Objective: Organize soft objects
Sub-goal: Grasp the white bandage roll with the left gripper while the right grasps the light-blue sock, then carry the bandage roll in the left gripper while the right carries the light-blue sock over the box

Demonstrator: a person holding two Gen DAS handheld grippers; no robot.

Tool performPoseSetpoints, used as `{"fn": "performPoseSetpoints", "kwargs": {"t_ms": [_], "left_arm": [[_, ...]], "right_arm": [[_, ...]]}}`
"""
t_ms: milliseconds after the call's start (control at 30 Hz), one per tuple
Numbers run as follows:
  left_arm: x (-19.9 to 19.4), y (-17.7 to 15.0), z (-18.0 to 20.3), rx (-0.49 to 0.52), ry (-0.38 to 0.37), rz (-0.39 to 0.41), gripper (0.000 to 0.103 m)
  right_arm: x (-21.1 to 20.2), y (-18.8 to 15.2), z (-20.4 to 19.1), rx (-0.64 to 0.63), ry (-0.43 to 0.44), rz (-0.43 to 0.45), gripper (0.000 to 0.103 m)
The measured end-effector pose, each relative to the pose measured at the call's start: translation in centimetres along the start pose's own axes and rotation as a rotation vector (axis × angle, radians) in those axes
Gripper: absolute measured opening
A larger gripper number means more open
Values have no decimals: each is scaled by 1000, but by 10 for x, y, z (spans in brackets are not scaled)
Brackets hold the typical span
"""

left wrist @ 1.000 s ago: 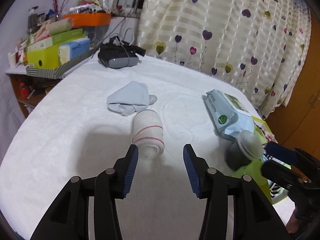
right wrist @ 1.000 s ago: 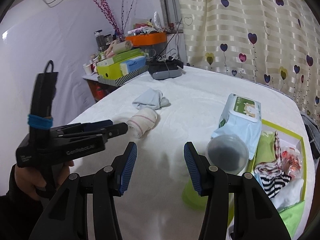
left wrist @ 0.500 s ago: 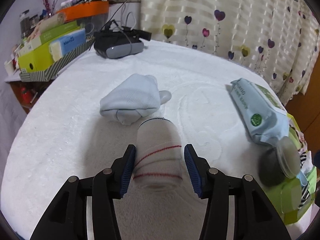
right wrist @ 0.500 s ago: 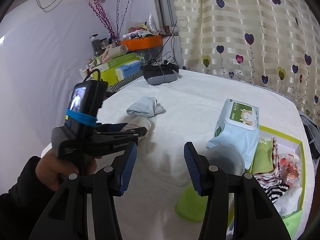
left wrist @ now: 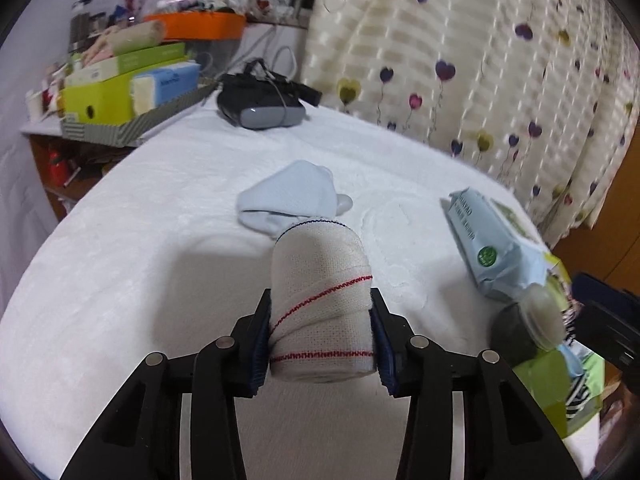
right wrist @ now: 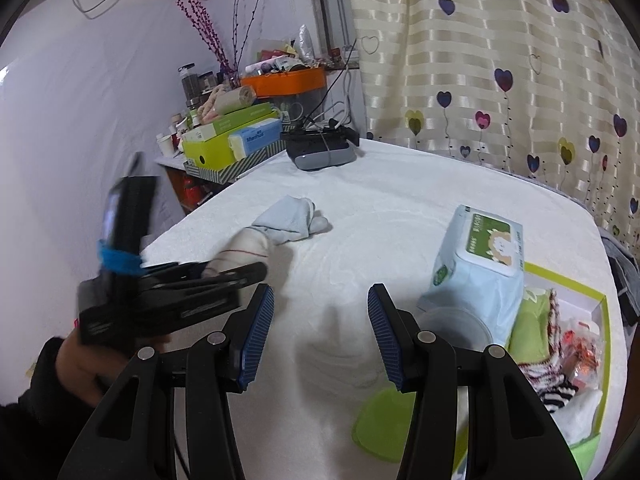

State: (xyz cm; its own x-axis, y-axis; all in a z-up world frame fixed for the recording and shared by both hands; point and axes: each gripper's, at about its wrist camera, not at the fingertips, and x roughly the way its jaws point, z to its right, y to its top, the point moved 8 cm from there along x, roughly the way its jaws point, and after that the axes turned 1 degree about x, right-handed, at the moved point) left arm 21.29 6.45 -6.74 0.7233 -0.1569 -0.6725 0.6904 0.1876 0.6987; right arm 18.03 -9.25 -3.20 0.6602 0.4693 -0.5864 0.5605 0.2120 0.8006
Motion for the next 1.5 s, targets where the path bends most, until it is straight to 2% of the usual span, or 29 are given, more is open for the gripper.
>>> {"fn": "performPoseSetpoints", "kwargs": {"t_ms": [267,433,667,933,1133,1433,1467,1500], "left_arm": [[-32,-8,-24,-74,-9,56,42],[-43,-12,-38,-119,-30,75,42],[-53,-11,-57,-154,-40,103,42],[-55,-12,-77,-191,-31,113,42],[-50,-13,-80,-198,-30,106,42],[-48,-14,-79,-201,-31,96,42],[-48,-14,-79,-201,-31,95,42],[-48,-14,-79,-200,-32,95,42]], "right_arm": [[37,15,-18,-11,54,-70,50],[70,32,-28,8,102,-143,50],[129,57,-43,-52,101,-230,50],[184,72,-28,148,129,-322,50],[213,67,-35,58,58,-388,50],[226,59,-43,4,26,-419,51],[225,59,-43,1,25,-421,50],[224,58,-41,-3,18,-426,43]]}}
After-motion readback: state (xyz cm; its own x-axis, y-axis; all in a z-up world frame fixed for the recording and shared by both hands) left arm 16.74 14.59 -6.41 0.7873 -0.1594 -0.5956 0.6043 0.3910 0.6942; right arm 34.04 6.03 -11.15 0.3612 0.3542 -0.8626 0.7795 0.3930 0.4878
